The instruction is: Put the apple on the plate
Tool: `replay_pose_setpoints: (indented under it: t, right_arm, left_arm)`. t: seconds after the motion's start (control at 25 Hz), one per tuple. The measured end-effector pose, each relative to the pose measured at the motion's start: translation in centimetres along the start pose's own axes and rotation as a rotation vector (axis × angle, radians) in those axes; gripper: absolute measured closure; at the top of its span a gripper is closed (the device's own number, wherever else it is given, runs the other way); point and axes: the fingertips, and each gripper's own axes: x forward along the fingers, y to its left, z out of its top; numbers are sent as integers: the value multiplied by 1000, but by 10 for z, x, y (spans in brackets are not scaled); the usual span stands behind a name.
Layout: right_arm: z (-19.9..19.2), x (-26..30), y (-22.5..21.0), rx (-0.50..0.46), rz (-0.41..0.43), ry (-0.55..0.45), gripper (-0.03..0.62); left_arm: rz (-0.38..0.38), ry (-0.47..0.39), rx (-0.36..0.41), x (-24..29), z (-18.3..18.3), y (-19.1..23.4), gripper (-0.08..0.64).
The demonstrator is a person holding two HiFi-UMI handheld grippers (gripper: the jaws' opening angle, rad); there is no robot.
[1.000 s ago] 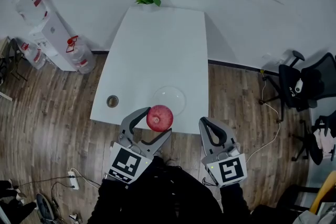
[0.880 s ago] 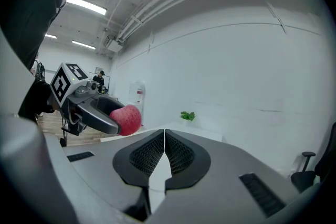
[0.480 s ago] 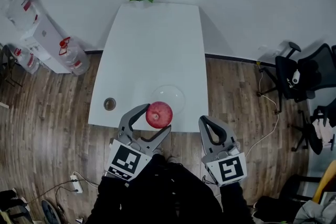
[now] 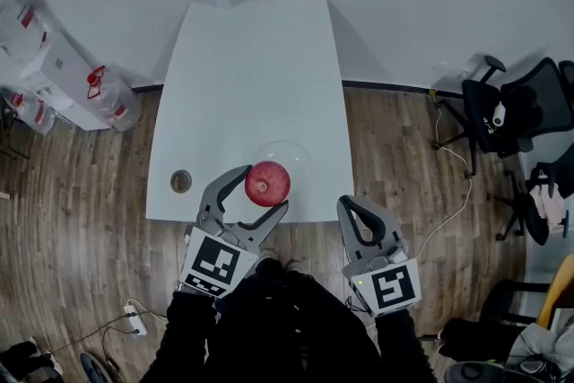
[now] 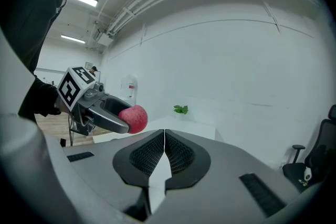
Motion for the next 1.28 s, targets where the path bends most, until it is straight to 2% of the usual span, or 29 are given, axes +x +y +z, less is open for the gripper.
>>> replay_pose_setpoints:
  t: [0.68, 1.0, 1.28]
  right_arm:
    - [-16, 2, -9, 46, -91, 63, 551]
    - [-23, -1, -11, 56, -124, 94, 551]
    - [-33, -5, -12, 63, -146, 124, 551]
  left_arm:
    - [-93, 46, -24, 58, -42, 14, 216]
    - [-116, 97, -38, 83, -76, 16, 216]
    - [-134, 175, -58, 102, -118, 7, 216]
